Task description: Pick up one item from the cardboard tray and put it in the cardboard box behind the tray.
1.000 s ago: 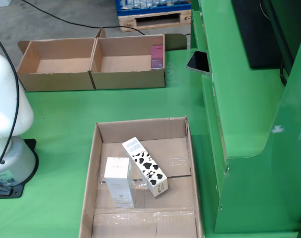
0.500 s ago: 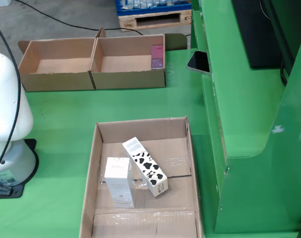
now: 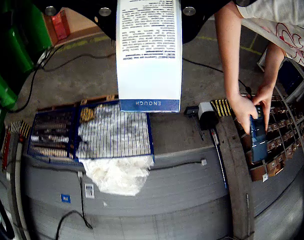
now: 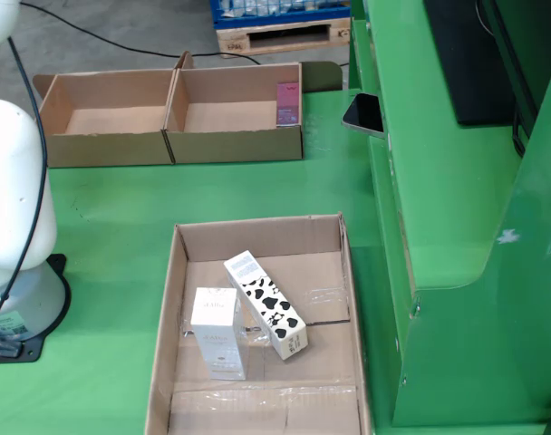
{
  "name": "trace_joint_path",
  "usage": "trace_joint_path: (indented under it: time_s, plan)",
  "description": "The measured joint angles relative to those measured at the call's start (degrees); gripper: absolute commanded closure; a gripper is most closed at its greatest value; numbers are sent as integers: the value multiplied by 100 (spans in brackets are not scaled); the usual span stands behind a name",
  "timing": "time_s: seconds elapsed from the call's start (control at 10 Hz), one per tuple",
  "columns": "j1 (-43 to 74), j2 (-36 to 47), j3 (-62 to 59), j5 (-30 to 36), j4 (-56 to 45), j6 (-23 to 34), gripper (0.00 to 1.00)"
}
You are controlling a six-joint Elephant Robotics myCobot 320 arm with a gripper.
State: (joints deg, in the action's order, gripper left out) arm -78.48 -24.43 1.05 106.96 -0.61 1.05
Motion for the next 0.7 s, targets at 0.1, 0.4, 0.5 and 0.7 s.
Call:
trace_joint_path:
  time_s: [0.1, 0.4, 0.5, 0.7]
  plan:
    - [307, -334, 0, 299, 0, 61, 100]
    - [1098, -756, 18, 1072, 78, 132, 100]
    - [1336, -782, 18, 1327, 148, 132, 100]
    - [1890, -1107, 18, 1872, 570, -26, 100]
